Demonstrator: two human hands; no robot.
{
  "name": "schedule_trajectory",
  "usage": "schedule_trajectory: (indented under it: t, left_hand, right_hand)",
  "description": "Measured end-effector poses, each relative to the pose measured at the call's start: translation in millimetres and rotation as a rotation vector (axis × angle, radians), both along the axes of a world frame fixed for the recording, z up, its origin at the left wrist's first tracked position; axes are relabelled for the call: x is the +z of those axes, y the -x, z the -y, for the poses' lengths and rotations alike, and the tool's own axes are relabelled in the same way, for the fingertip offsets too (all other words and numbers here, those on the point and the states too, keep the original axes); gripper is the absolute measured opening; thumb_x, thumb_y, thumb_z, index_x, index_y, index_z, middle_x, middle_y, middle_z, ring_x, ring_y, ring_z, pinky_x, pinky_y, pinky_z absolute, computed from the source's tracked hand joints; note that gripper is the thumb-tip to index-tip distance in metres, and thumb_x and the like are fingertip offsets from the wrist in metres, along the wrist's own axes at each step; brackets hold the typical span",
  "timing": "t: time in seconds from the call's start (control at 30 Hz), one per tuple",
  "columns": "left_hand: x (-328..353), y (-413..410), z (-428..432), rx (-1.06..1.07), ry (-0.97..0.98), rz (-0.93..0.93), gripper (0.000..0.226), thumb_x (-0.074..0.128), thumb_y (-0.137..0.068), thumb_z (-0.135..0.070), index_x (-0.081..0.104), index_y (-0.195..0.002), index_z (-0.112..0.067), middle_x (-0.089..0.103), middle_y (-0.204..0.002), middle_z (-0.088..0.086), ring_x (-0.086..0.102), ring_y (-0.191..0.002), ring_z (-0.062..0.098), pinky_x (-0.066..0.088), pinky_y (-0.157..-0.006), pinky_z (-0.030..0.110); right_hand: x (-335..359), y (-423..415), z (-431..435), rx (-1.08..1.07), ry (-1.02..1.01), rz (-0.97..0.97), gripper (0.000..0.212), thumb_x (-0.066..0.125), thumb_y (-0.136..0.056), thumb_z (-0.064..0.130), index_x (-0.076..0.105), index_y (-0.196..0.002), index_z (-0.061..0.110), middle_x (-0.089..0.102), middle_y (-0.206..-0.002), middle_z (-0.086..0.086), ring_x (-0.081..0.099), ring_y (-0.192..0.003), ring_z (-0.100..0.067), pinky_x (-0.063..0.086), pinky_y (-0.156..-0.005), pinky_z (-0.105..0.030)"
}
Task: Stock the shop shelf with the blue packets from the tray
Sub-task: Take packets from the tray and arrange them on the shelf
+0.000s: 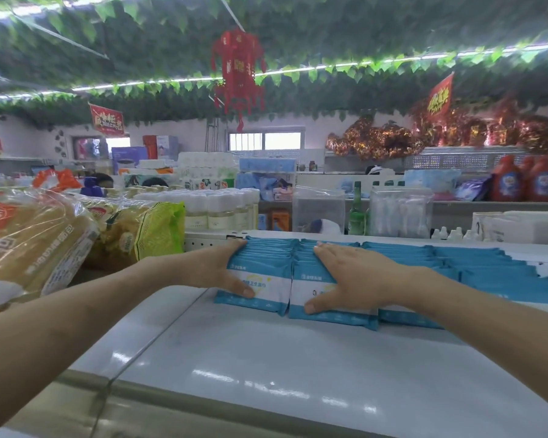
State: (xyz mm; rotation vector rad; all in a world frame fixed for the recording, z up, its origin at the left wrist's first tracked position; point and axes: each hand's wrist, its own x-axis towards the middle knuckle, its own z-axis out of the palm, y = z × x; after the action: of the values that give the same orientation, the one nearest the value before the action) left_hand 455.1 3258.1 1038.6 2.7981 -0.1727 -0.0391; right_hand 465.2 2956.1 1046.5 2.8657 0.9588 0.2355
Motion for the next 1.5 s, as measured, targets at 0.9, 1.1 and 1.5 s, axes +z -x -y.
schedule_trajectory:
  t: [0.9, 1.1, 1.5]
  left_hand:
    - [-8, 13, 135, -0.304, -0.526, 0.361, 0.108, 0.041, -0.086, -0.086, -0.005, -0.164, -0.027, 0.002, -0.172, -0.008, 0.008, -0.157, 0.013, -0.004, -0.118, 0.023]
    - [-2, 12, 137, -0.250, -0.586, 0.325, 0.114, 0.039, -0.081, -0.090, -0.012, -0.163, -0.029, 0.003, -0.172, -0.008, 0.009, -0.158, 0.015, 0.006, -0.126, 0.032]
    - [-8, -3, 197, -0.332, -0.541, 0.402, 0.110, 0.039, -0.087, -0.085, -0.018, -0.161, -0.028, -0.001, -0.172, -0.009, 0.012, -0.157, 0.013, 0.000, -0.115, 0.021]
  right_hand:
    - [-4, -11, 145, -0.042, 0.112, 0.150, 0.119, 0.045, -0.073, 0.096, 0.017, -0.161, 0.021, 0.022, -0.169, 0.001, 0.023, -0.153, -0.019, 0.013, -0.125, -0.037]
    - [14, 1, 159, -0.026, 0.023, 0.114, 0.114, 0.053, -0.072, 0.093, 0.021, -0.159, 0.027, 0.034, -0.163, 0.006, 0.036, -0.146, -0.019, 0.026, -0.122, -0.041]
    - [11, 15, 270, -0.108, 0.079, 0.096, 0.118, 0.049, -0.071, 0.096, 0.008, -0.161, 0.031, 0.016, -0.169, 0.010, 0.024, -0.152, -0.016, 0.020, -0.125, -0.037]
